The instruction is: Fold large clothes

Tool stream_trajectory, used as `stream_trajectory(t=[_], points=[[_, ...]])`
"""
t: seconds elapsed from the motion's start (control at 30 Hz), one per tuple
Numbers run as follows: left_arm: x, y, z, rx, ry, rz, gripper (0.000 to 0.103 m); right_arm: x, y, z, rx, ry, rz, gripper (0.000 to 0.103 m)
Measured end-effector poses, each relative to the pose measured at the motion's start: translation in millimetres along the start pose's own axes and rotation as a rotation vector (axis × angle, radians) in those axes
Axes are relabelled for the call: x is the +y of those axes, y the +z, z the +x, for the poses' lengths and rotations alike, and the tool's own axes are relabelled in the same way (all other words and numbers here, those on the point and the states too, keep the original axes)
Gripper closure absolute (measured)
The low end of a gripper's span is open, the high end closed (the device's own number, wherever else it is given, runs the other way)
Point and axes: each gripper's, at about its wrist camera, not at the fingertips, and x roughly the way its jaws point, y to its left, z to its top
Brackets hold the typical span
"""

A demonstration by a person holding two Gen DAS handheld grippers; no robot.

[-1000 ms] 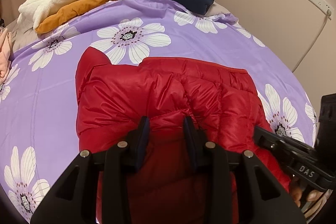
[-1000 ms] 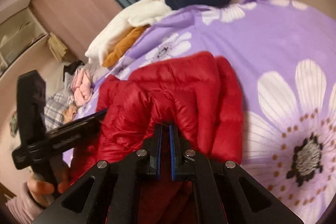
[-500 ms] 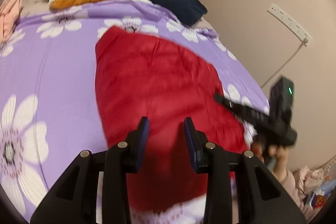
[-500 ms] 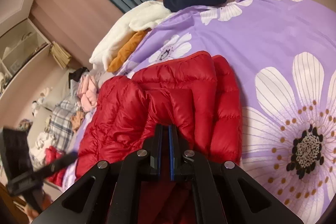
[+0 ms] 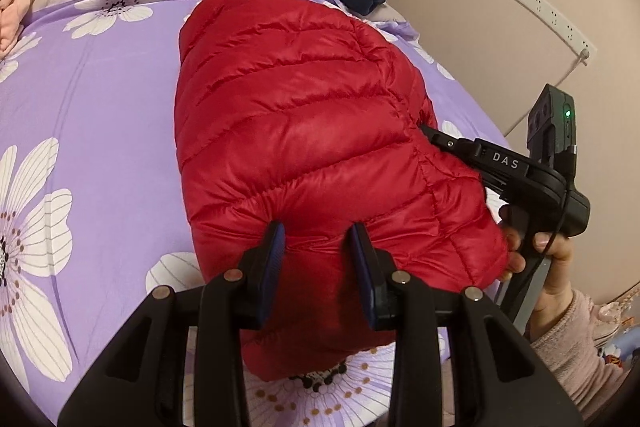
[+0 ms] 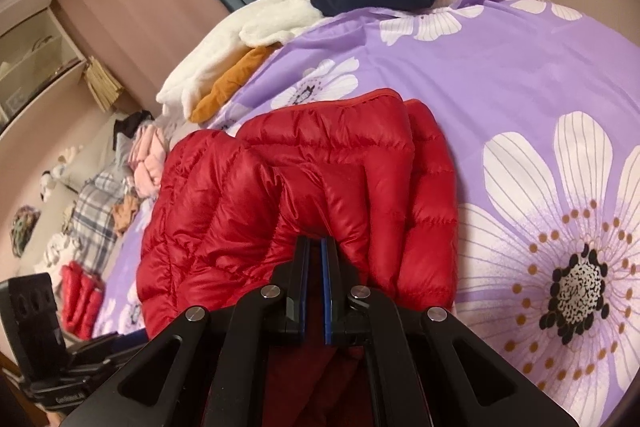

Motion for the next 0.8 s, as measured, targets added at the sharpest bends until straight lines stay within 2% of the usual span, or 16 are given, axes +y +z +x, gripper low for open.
stream_trajectory(t=[0.07,0.1,0.13,0.17,0.2,0.23,0.33,0.4,0.43,0.47,0.53,0.67,0.8], points=[[4,2,-13,-0.011,-0.02,-0.024,0.065,2,1,-8,-0.011,0.024,0.002,0.1],[6,3,-21,-0.029,-0.033,-0.033,0.059,3,1,-13,-0.022,0.042,0.001,0.096],[9,4,-27,-0.046,-0.04,-0.04,0.054,4,1,-17,-0.031,0.055,-0.001,0.087],[13,6,-34,-0.071,-0.039,-0.051,0.045,5,1,-21,-0.043,0.069,-0.004,0.082],[17,9,-38,-0.093,-0.033,-0.062,0.039,6,1,-23,-0.052,0.078,-0.003,0.069],[26,14,-41,-0.118,-0.027,-0.088,0.037,7,1,-25,-0.061,0.084,0.0,0.055],[55,28,-33,-0.113,-0.034,-0.177,0.037,7,1,-28,-0.09,0.058,0.019,0.033],[68,31,-24,-0.091,-0.034,-0.226,0.037,3,2,-31,-0.115,0.034,0.044,0.023],[75,34,-17,-0.073,-0.073,-0.25,0.037,-1,3,-32,-0.122,0.03,0.064,0.013],[78,37,-12,-0.061,-0.095,-0.269,0.037,-6,3,-31,-0.122,0.027,0.086,0.009],[85,41,-2,-0.034,-0.157,-0.303,0.035,-19,4,-24,-0.095,0.041,0.149,0.006],[87,47,13,-0.002,-0.162,-0.323,0.023,-40,3,-9,-0.026,0.076,0.25,0.005],[86,51,26,0.027,-0.169,-0.337,0.017,-54,-2,4,0.016,0.196,0.35,0.002]])
